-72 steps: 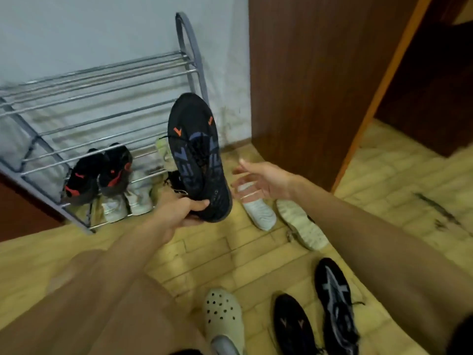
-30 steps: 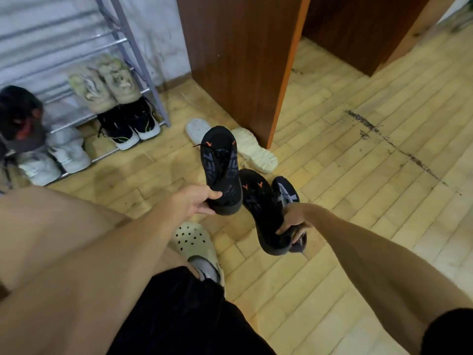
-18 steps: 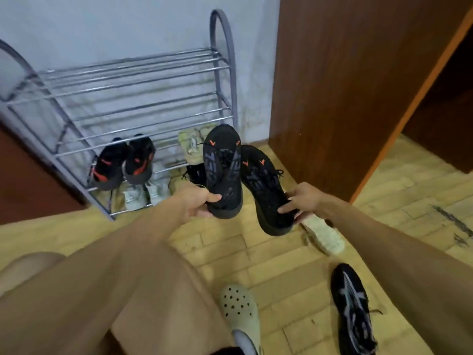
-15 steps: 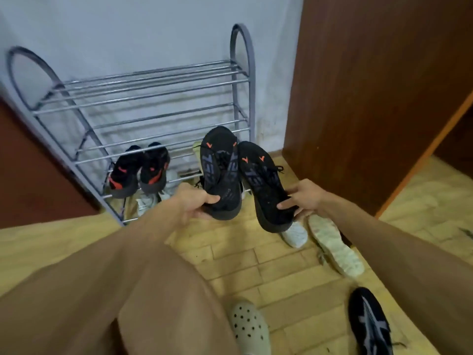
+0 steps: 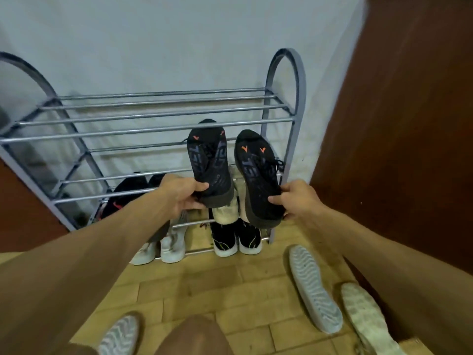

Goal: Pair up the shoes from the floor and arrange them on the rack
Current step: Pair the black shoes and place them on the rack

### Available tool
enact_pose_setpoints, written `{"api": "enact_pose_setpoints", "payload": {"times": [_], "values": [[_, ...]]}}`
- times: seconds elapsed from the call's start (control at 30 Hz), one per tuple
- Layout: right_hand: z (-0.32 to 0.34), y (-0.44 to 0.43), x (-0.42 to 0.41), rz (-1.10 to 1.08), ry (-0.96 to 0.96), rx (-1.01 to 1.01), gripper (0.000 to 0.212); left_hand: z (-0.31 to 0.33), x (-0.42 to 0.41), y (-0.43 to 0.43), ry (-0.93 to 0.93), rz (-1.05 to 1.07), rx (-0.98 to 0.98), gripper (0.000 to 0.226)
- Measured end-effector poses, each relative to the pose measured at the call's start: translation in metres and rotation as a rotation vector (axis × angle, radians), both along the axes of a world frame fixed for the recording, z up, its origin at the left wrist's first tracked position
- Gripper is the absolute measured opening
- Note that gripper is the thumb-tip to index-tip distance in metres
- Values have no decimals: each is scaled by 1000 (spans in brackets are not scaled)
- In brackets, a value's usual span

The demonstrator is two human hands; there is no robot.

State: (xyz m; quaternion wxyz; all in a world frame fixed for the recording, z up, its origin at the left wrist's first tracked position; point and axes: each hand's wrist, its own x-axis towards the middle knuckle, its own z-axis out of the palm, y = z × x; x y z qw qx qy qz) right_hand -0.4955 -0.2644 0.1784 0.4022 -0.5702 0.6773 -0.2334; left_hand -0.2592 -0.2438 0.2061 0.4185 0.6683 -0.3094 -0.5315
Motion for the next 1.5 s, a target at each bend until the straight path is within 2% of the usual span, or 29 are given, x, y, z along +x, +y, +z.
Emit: {"api": "enact_pose_setpoints", "payload": {"times": [0.13,0.37,0.5,0.63,0.8,1.0,1.1,1.27,1.37,1.5], "values": [[9,-44,16,7,26,-17,36,-9,6,-43,-12,22,-11,12],[15,-106,36,-3,155,-74,37,-19,2,-85,-65,31,-59,20],[5,-116,41,-29,185,-72,38,-22,2,-85,-217,-67,-30,28],[-4,-113,45,-100,167,-48,34,-20,2,-80,-250,-111,12,38],[1,-99,40,-146,82,-93,40,-5,-10,-63,-230,-147,20,28],[18,-52,13,7,58,-129,41,17,-20,-25,-293,-47,-64,21],[21,-11,-12,84,118,-135,46,23,-39,5,-240,-26,-92,28],[-4,80,-75,169,172,-5,37,7,-97,75,-268,-332,18,31],[-26,137,-121,144,203,92,34,-13,-140,118,-326,-554,30,13],[-63,213,-184,84,192,275,34,-54,-199,173,-407,-814,50,22]]}}
